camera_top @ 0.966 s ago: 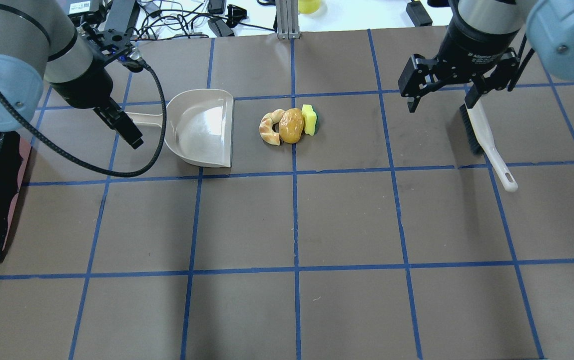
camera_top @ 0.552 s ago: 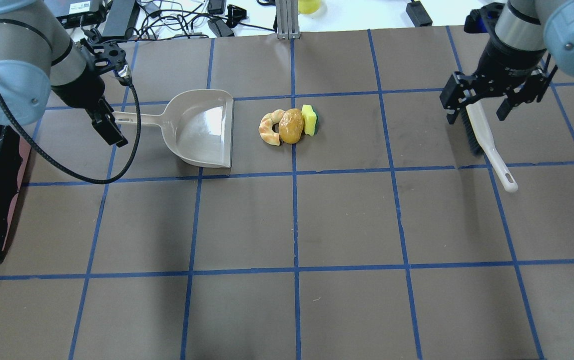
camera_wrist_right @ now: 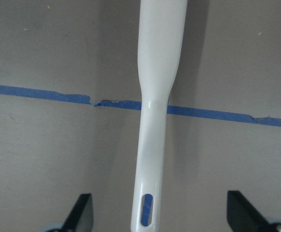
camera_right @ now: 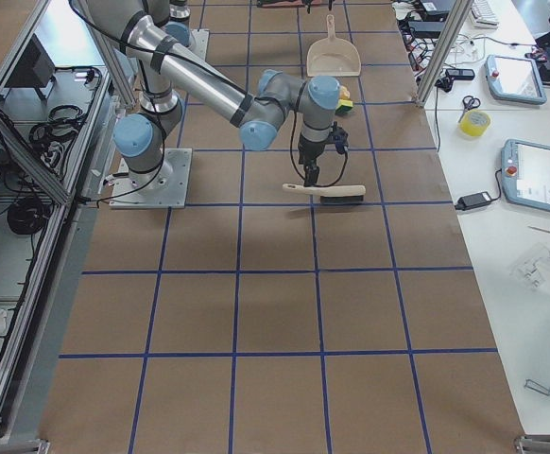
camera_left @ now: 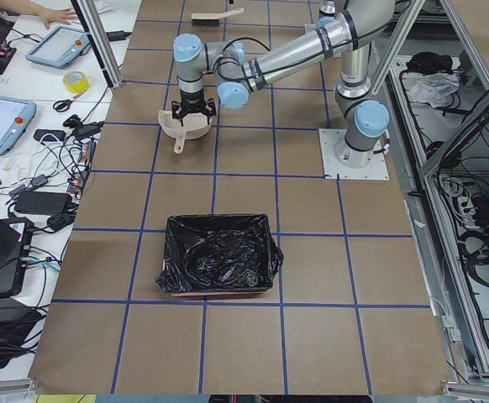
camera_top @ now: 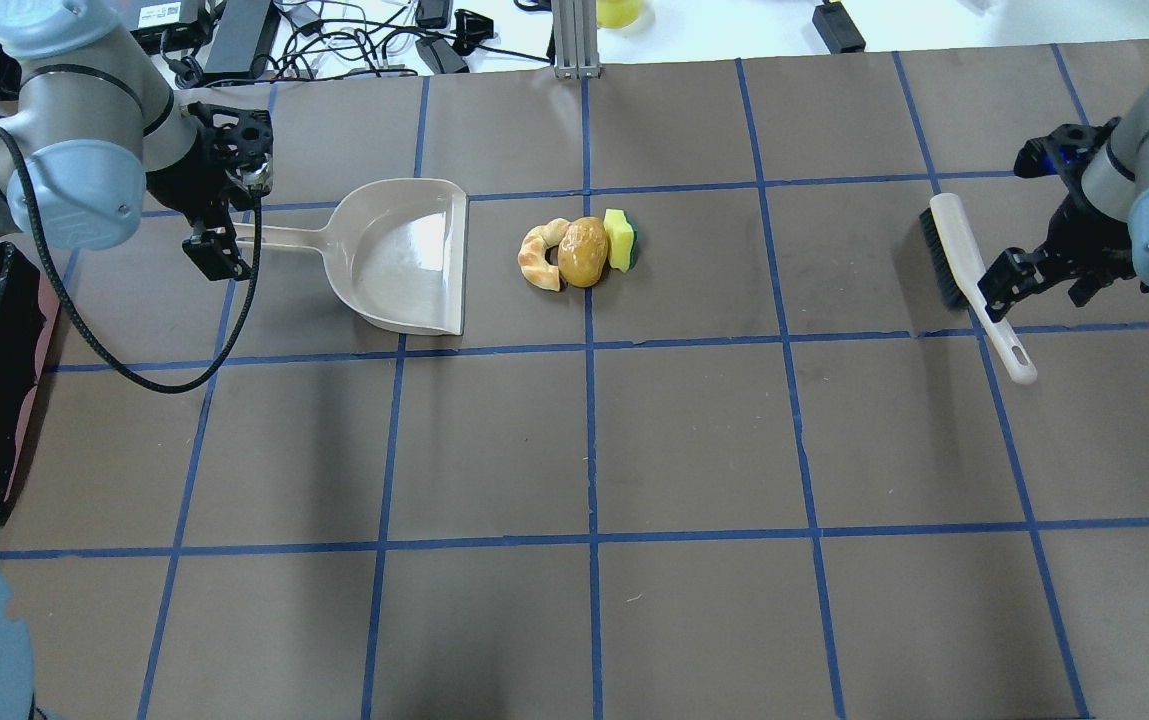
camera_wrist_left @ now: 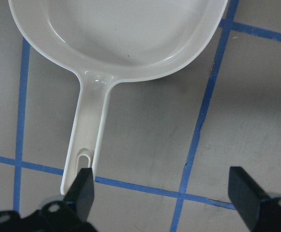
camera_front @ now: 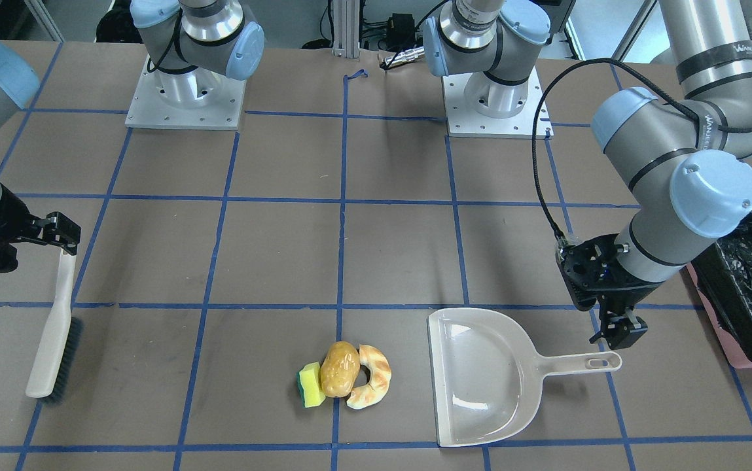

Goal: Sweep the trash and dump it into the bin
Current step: 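Lift the white brush with the right gripper while the left gripper holds the dustpan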

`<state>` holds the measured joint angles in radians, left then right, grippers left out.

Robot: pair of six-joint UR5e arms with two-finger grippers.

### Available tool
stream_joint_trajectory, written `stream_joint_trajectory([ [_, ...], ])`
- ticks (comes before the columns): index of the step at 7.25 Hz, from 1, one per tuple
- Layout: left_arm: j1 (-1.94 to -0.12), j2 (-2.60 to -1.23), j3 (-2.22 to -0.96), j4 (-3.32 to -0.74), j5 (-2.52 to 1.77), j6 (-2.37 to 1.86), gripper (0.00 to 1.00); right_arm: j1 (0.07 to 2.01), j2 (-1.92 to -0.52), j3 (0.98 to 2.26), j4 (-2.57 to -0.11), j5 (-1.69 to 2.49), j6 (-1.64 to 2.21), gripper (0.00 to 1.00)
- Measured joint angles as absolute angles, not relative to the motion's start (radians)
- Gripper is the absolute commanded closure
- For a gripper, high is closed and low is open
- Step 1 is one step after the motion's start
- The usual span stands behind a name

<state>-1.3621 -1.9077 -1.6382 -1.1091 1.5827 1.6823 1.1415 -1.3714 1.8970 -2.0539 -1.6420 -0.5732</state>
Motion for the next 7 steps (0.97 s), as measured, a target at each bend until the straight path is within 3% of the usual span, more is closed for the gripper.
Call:
stream_joint_trajectory([
  [6,-1.362,-2.069,-1.463,-1.121,1.583,1.752,0.06,1.128,-1.327,1.956,-2.100,-1.632,-0.603,0.10],
  [7,-1.362,-2.092,-1.457,-1.118,1.584,1.744,0.06,1.129,-1.324,1.959,-2.100,-1.632,-0.602,0.15],
])
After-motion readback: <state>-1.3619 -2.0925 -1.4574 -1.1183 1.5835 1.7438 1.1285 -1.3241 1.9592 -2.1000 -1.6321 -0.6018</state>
